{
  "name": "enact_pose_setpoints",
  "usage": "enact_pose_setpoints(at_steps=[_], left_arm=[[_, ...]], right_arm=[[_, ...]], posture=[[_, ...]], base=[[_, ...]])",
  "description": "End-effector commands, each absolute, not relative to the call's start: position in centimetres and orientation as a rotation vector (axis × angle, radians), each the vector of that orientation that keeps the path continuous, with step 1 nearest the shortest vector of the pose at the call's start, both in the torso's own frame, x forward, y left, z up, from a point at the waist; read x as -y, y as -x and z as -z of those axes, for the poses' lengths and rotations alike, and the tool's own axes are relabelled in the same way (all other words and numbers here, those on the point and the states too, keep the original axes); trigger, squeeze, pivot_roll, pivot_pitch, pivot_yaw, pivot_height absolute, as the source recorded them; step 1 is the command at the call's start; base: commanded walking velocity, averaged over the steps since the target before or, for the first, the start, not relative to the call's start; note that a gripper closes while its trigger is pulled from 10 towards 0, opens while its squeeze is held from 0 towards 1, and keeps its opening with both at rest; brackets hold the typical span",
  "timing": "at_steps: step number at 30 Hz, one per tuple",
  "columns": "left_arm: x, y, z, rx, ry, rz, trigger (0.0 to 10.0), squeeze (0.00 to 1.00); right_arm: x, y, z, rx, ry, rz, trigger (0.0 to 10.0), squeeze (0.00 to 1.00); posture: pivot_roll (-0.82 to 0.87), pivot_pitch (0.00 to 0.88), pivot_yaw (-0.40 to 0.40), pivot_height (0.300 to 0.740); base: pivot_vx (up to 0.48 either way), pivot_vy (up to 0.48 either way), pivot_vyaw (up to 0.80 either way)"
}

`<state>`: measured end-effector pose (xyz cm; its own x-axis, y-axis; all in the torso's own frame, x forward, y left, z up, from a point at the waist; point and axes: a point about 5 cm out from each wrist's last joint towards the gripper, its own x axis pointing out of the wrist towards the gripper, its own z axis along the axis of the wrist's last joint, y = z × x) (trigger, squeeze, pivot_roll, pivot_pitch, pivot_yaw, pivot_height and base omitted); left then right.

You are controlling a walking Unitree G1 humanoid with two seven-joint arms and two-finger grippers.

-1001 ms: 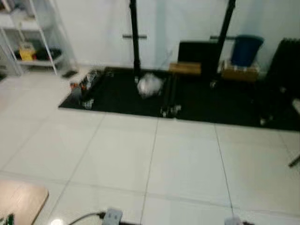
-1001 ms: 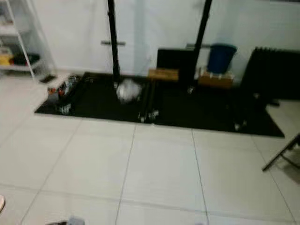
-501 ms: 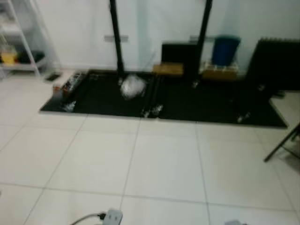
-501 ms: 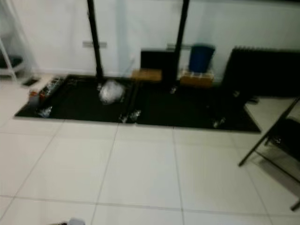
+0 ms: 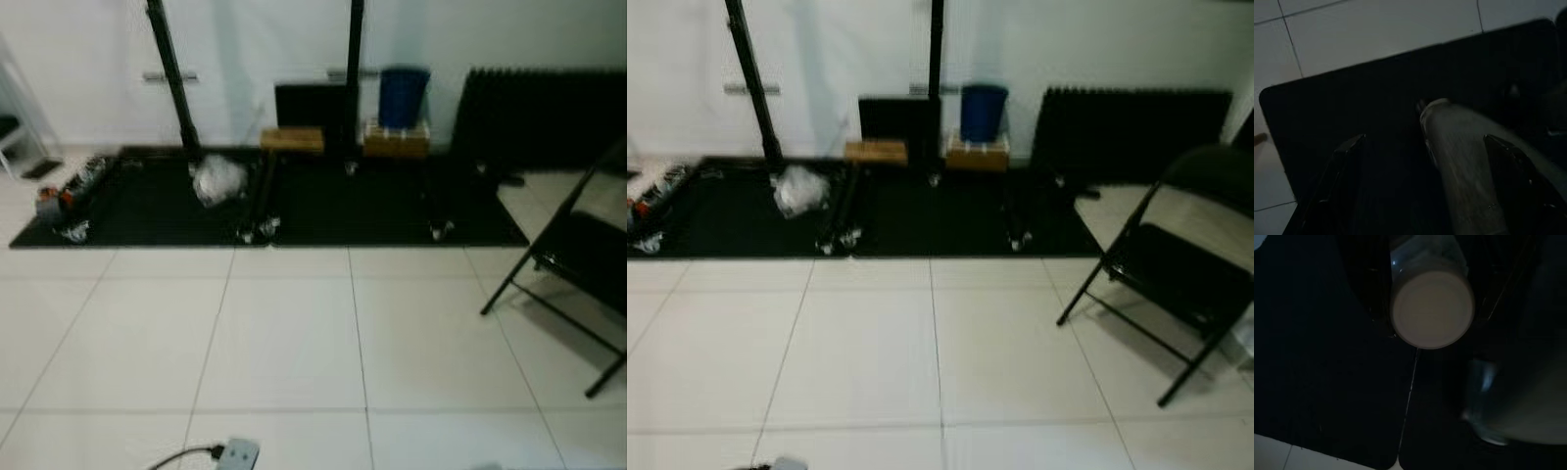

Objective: Restocking fridge

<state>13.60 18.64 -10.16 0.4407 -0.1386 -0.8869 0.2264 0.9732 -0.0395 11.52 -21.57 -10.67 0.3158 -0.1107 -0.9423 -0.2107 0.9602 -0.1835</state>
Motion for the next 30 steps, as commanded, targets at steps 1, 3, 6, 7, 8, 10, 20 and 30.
enact_pose_setpoints(at_steps=[1, 3, 6, 7, 8, 10, 20, 30], left_arm=[[-18.33, -12.88, 10.44, -1.115, -0.080, 0.235, 10.0, 0.00], [-18.27, -12.81, 10.47, -1.116, -0.079, 0.235, 10.0, 0.00], [-18.25, -12.79, 10.48, -1.116, -0.079, 0.236, 10.0, 0.00], [-18.25, -12.79, 10.48, -1.116, -0.079, 0.236, 10.0, 0.00], [-18.25, -12.79, 10.48, -1.116, -0.078, 0.236, 10.0, 0.00], [-18.26, -12.76, 10.49, -1.117, -0.079, 0.236, 10.0, 0.00], [-18.53, -12.69, 10.48, -1.120, -0.082, 0.234, 10.0, 0.00], [-18.48, -12.85, 10.43, -1.115, -0.080, 0.235, 10.0, 0.00]], right_arm=[[22.11, -11.68, 10.52, -1.245, 0.312, -0.058, 10.0, 0.00], [22.11, -11.63, 10.53, -1.246, 0.311, -0.057, 10.0, 0.00], [22.09, -11.56, 10.56, -1.249, 0.310, -0.059, 10.0, 0.00], [22.09, -11.56, 10.56, -1.249, 0.310, -0.059, 10.0, 0.00], [22.09, -11.55, 10.56, -1.249, 0.311, -0.059, 10.0, 0.00], [22.08, -11.53, 10.57, -1.250, 0.310, -0.059, 10.0, 0.00], [22.02, -11.39, 10.62, -1.260, 0.322, -0.080, 10.0, 0.00], [22.02, -11.52, 10.58, -1.253, 0.326, -0.080, 10.0, 0.00]], posture=[[0.05, 0.000, -0.006, 0.738], [0.05, 0.000, -0.007, 0.738], [0.05, 0.000, -0.007, 0.738], [0.05, 0.000, -0.007, 0.738], [0.05, 0.000, -0.007, 0.738], [0.05, 0.000, -0.008, 0.738], [0.06, 0.000, -0.016, 0.738], [0.06, 0.000, -0.016, 0.738]], base=[[0.000, -0.469, 0.00], [0.000, -0.469, 0.00], [0.000, -0.469, 0.00], [0.000, -0.469, 0.00], [0.000, -0.469, 0.00], [0.000, -0.469, 0.00], [0.000, -0.469, -0.40], [0.000, -0.469, -0.56]])
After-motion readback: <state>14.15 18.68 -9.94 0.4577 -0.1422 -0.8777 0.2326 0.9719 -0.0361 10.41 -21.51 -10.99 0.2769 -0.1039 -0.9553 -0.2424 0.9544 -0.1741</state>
